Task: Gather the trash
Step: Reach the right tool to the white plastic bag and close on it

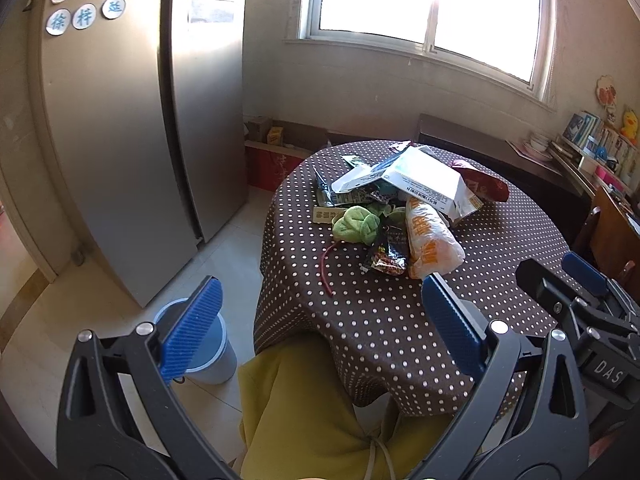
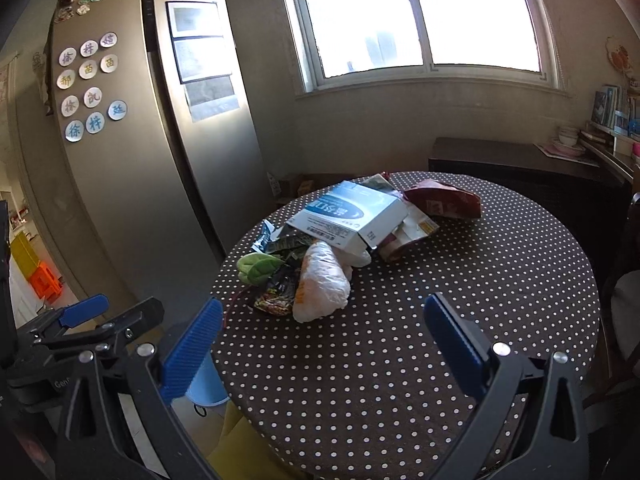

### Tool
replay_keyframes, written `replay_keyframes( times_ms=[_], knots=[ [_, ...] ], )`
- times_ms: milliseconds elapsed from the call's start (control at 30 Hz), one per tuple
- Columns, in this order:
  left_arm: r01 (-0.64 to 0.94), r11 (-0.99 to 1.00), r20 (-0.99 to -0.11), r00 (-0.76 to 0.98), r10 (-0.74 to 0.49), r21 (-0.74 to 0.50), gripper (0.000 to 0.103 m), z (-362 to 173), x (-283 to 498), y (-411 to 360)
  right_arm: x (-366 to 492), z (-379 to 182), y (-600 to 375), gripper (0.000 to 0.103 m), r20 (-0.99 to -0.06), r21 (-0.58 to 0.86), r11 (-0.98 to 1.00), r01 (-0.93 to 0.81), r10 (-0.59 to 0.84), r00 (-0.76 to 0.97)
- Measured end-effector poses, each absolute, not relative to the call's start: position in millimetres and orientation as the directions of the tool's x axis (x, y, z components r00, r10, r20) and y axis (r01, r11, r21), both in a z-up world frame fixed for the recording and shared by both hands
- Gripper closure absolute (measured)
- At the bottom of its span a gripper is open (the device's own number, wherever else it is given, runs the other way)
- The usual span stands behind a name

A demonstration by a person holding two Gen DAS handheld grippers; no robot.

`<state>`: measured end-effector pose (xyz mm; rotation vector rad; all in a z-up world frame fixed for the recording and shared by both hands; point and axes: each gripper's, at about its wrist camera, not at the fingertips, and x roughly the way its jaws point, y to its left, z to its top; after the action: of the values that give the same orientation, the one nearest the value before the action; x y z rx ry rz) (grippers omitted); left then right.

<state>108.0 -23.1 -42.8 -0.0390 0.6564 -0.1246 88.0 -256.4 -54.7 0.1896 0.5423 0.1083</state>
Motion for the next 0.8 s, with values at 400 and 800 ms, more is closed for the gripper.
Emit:
replay_keyframes(
  times_ms=[400, 800],
  knots=[
    [0.135, 0.988, -0.665, 0.732, -0.148, -0.071, 0.006, -75.1, 180.1, -16.6, 161.5, -90.2, -251.1, 0.004, -0.622, 0.213, 0.977, 0.027, 0.115, 0.775],
    [0.22, 0.956, -0.706, 0.645, -0.294, -0.196, 0.006, -93.9, 203.3, -9.7, 217.8, -116.8, -235.7, 0.06, -0.701, 0.213, 0.977, 0.029, 0.132, 0.7]
  ],
)
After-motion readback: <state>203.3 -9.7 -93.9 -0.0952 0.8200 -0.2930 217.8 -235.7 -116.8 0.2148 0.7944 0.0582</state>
